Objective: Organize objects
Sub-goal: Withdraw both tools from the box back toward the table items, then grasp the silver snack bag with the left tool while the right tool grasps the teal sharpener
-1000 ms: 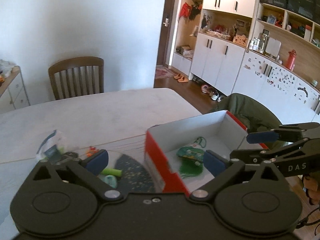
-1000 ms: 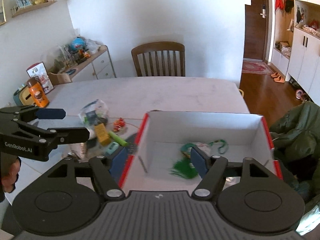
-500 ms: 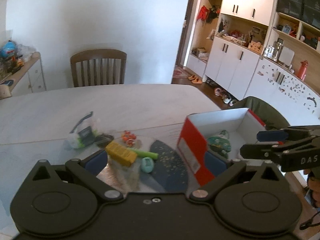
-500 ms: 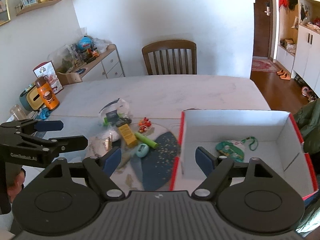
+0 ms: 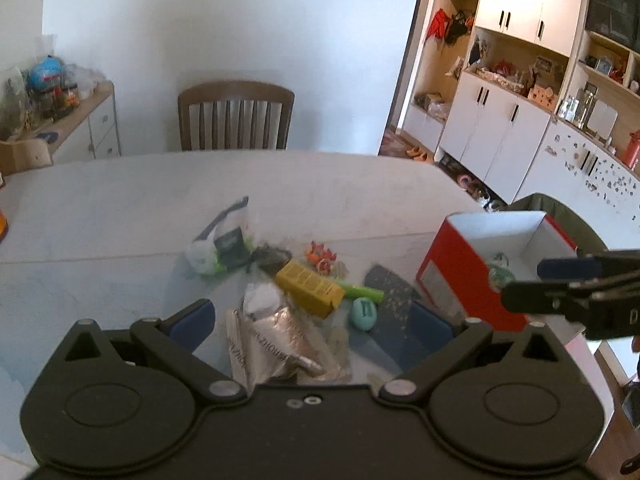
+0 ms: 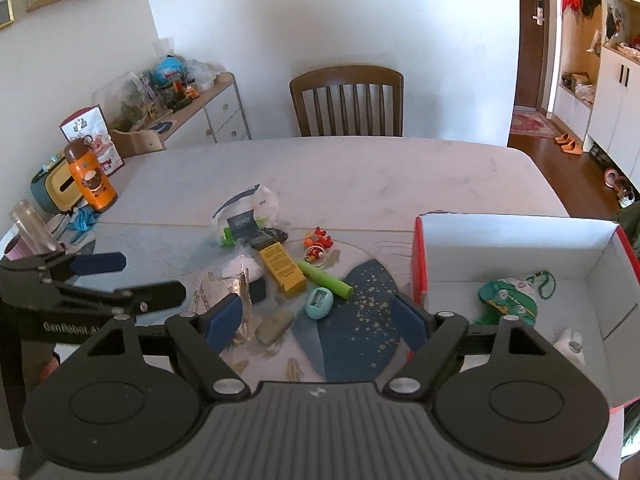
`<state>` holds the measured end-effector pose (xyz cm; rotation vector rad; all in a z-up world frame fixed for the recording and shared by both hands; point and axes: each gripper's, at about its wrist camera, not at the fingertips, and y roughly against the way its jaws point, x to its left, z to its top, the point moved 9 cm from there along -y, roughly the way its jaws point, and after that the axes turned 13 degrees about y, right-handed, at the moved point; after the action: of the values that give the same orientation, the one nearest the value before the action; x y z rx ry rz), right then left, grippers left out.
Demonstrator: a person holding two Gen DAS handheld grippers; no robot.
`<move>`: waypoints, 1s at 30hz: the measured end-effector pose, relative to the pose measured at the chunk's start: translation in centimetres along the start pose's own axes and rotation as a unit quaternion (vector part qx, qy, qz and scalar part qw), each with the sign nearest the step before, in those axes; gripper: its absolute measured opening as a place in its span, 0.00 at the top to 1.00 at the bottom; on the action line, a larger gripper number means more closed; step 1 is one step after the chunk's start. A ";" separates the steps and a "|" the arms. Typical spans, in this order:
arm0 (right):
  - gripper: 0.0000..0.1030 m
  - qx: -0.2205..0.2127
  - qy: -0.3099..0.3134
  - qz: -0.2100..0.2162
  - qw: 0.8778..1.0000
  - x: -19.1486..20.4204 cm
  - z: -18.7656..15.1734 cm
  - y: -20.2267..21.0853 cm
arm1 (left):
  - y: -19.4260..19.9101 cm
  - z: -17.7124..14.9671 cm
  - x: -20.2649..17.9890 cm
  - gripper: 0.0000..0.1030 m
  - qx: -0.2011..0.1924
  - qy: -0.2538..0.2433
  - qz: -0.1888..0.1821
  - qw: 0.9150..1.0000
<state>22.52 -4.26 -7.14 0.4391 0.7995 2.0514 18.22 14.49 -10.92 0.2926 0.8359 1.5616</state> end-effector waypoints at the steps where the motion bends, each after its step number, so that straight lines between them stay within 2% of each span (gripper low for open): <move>1: 0.21 0.001 0.001 -0.004 1.000 0.2 0.1 -0.4 | -0.3 -0.2 0.4 0.00 0.002 0.002 0.003 1.000; 10: 0.21 0.034 0.007 -0.018 0.999 1.9 0.6 -5.3 | -3.5 -1.8 2.6 0.00 0.039 0.005 0.007 0.999; 24: 0.21 0.108 -0.008 -0.035 0.994 1.0 -1.1 -13.3 | -8.0 -3.4 3.8 0.01 0.075 0.026 0.013 0.997; 30: 0.21 0.127 -0.016 -0.038 0.991 0.6 -1.7 -15.8 | -9.6 -3.5 4.5 0.01 0.081 0.040 0.044 0.995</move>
<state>30.69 2.18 -19.16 0.5721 1.0466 1.8760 22.41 17.12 -20.90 0.3898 1.0265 1.5990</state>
